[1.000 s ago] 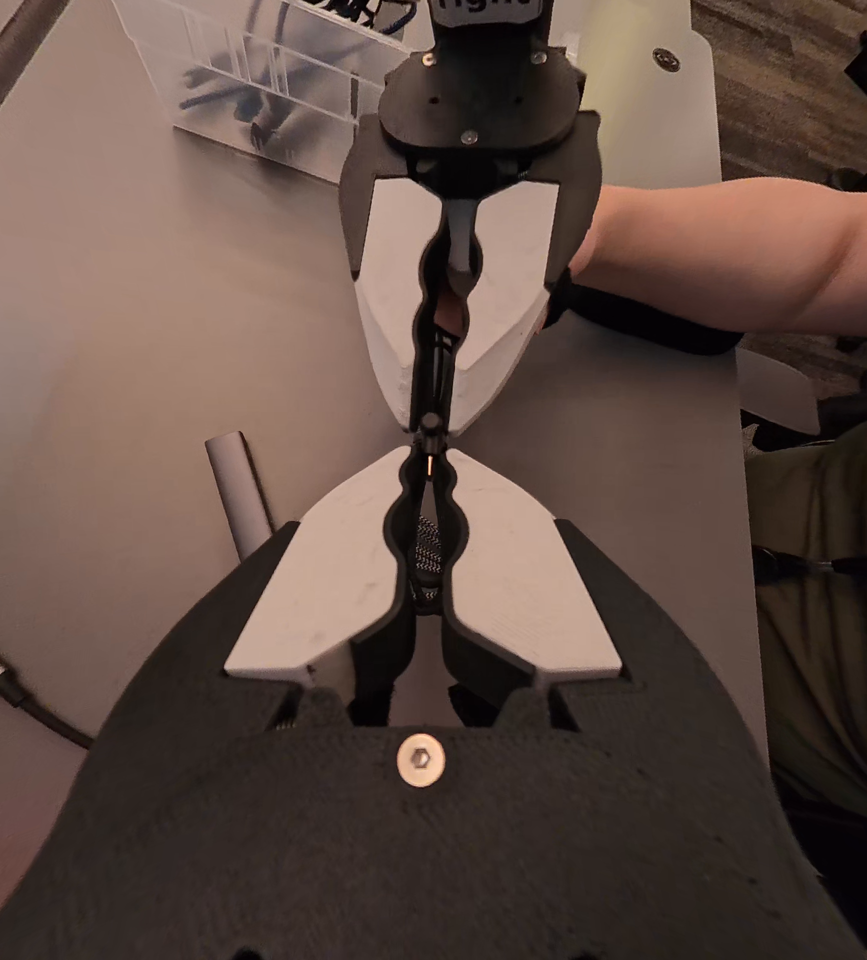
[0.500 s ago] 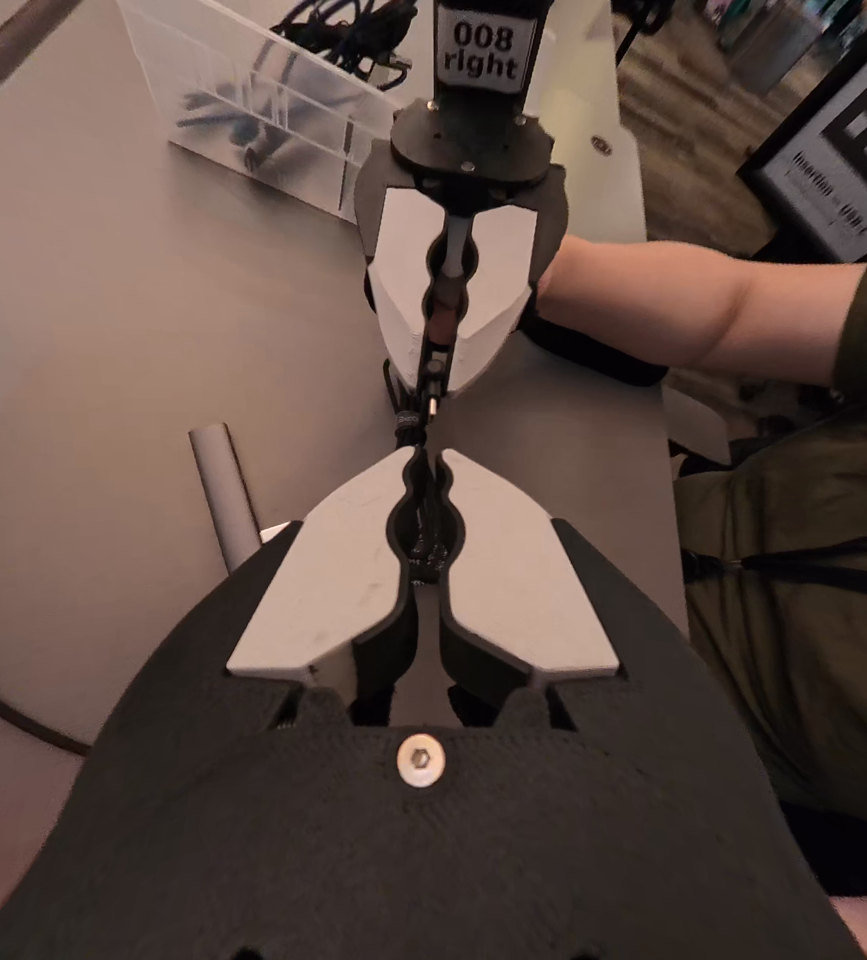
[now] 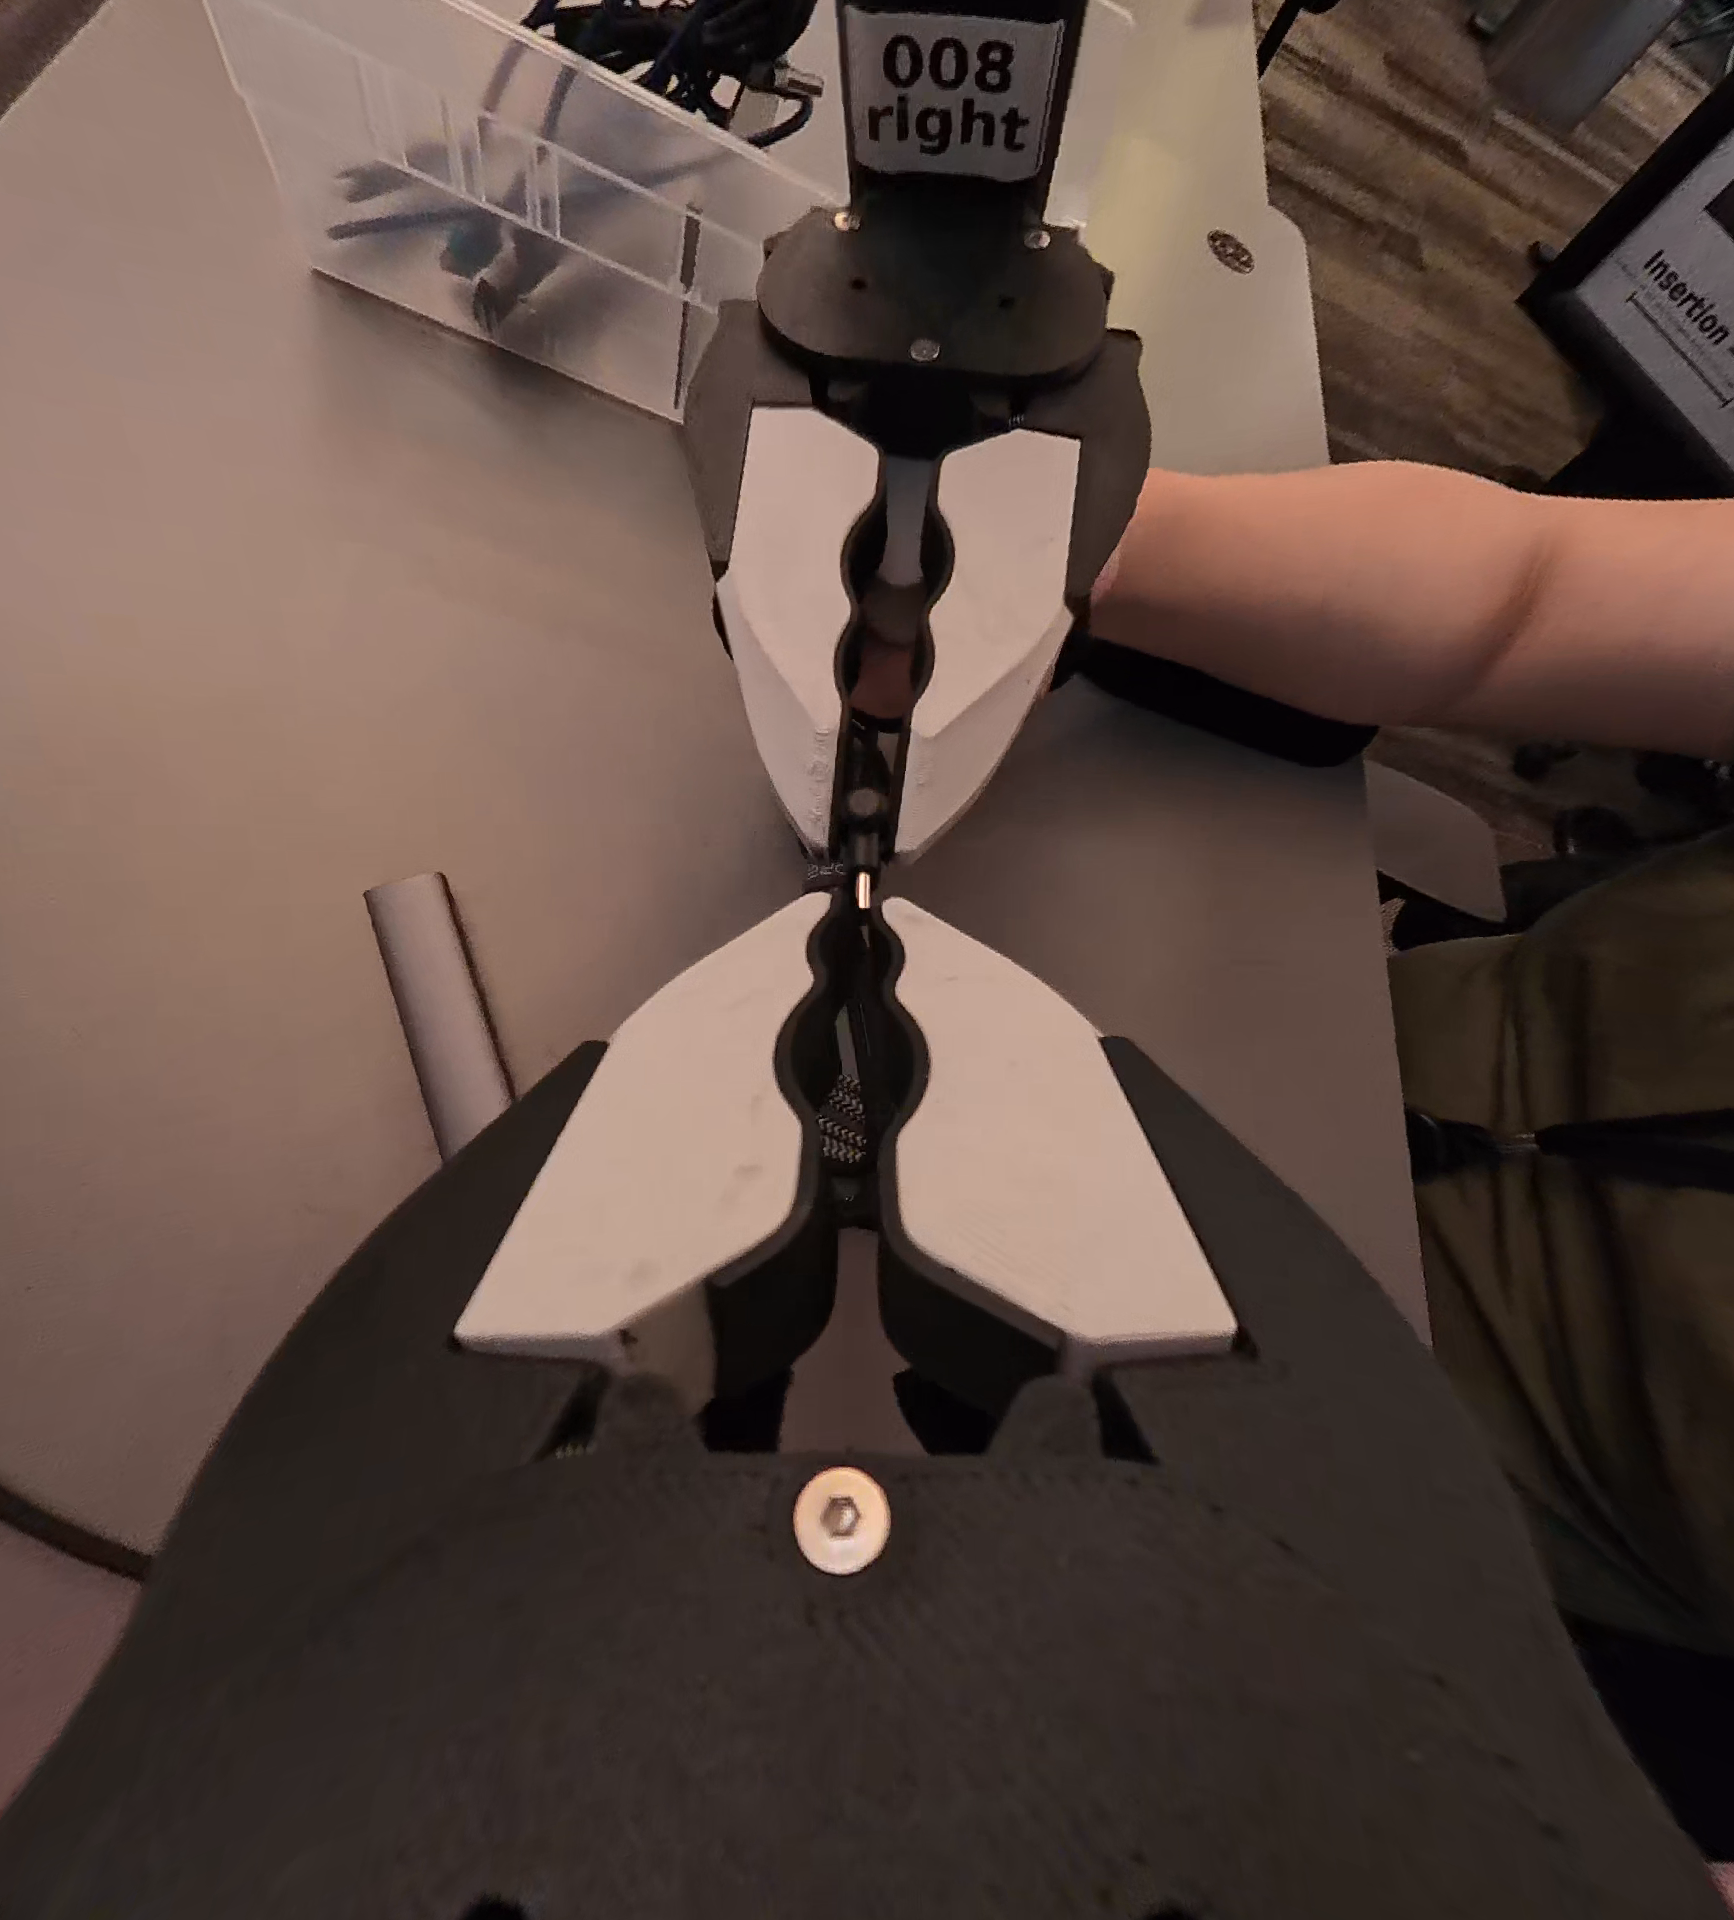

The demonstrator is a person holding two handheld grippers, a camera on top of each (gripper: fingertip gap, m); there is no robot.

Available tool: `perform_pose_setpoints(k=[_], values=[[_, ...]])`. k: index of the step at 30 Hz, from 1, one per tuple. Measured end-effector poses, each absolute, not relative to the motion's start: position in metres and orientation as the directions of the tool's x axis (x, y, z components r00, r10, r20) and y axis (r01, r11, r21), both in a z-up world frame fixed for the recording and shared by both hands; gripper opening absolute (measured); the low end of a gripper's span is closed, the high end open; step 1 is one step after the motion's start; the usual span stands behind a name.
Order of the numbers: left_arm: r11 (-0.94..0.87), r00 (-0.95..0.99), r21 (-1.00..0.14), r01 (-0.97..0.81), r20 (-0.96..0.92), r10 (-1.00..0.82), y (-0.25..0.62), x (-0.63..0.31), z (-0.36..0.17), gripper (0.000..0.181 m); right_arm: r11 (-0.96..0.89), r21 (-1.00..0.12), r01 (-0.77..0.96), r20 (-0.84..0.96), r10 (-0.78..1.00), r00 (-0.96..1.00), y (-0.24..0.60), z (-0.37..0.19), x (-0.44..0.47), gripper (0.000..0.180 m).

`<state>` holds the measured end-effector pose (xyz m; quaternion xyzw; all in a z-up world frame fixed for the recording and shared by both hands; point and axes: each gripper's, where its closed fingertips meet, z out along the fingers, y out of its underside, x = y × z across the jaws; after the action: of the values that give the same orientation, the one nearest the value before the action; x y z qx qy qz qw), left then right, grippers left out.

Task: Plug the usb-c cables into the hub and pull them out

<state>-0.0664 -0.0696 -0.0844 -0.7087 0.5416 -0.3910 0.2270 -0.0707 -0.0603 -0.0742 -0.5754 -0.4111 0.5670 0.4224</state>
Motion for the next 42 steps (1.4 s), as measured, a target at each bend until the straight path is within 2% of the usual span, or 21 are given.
perform_pose_setpoints(k=[13,15,17,20,24,27,34,38,42], values=[[-0.32,0.108,-0.751,-0.578,0.318,-0.942,-0.068,-0.065,-0.084,0.001,-0.318,-0.948,0.001,-0.318,0.948,0.019,-0.06,-0.074,-0.071,0.008],[-0.344,0.14,-0.741,-0.577,0.326,-0.935,-0.063,-0.07,-0.085,0.007,-0.303,-0.953,0.014,-0.302,0.953,0.031,-0.06,-0.073,-0.07,0.008],[-0.382,0.269,-0.678,-0.629,0.271,-0.924,-0.044,-0.087,-0.102,0.02,-0.307,-0.952,0.01,-0.306,0.951,0.043,-0.057,-0.073,-0.066,0.008],[-0.427,0.423,-0.521,-0.739,0.136,-0.896,-0.021,-0.116,-0.143,0.022,-0.338,-0.941,0.004,-0.337,0.94,0.054,-0.05,-0.079,-0.06,0.008],[-0.463,0.476,-0.38,-0.801,0.063,-0.877,-0.011,-0.125,-0.182,0.036,-0.35,-0.934,0.066,-0.351,0.936,-0.001,-0.058,-0.085,-0.059,0.007],[-0.48,0.493,-0.312,-0.82,0.042,-0.869,-0.008,-0.131,-0.198,0.039,-0.355,-0.928,0.111,-0.362,0.93,-0.058,-0.069,-0.087,-0.06,0.007],[-0.551,0.546,-0.316,-0.772,0.114,-0.83,-0.008,-0.117,-0.204,0.037,-0.331,-0.923,0.196,-0.364,0.917,-0.165,-0.091,-0.094,-0.066,0.007],[-0.435,0.47,-0.362,-0.824,-0.011,-0.882,-0.007,-0.115,-0.207,0.036,-0.336,-0.92,0.203,-0.37,0.914,-0.164,-0.091,-0.096,-0.066,0.007],[-0.442,0.469,-0.348,-0.827,0.007,-0.883,-0.01,-0.111,-0.207,0.024,-0.336,-0.919,0.206,-0.37,0.916,-0.155,-0.09,-0.097,-0.064,0.007]])
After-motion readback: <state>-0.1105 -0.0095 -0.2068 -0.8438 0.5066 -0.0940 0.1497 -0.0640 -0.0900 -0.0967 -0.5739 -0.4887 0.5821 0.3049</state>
